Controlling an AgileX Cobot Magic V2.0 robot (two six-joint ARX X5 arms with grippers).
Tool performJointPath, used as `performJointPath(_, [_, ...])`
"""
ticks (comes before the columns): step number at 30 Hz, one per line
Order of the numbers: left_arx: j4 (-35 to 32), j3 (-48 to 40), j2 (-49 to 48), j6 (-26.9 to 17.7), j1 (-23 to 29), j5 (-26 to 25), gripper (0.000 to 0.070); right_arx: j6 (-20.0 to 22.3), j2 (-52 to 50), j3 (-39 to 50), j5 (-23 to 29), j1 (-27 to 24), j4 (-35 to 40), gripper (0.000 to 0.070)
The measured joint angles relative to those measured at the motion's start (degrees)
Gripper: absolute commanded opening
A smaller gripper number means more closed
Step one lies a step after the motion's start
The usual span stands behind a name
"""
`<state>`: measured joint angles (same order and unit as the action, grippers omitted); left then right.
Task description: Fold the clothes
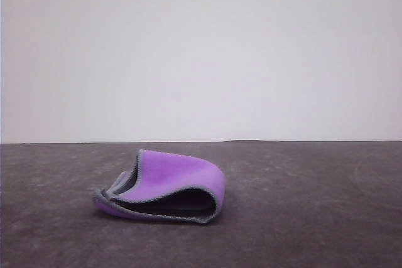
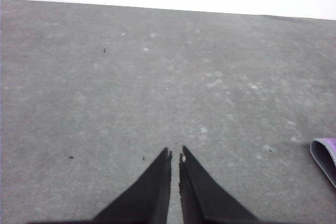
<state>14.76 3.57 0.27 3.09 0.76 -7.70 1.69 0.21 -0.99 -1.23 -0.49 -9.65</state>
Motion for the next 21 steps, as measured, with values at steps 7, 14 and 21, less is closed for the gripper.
performJointPath(7, [0.0, 0.0, 0.0, 0.0, 0.0, 0.0, 0.0016, 0.0, 0.0, 0.0, 0.0, 0.0, 0.0, 0.0003])
performJointPath(14, [0.0, 0.0, 0.0, 0.0, 0.0, 0.0, 0.0016, 0.0, 0.0, 0.0, 0.0, 0.0, 0.0, 0.0003])
performJointPath(21, [0.0, 0.0, 0.0, 0.0, 0.0, 0.0, 0.0016, 0.0, 0.0, 0.0, -0.02, 0.0, 0.0, 0.0003])
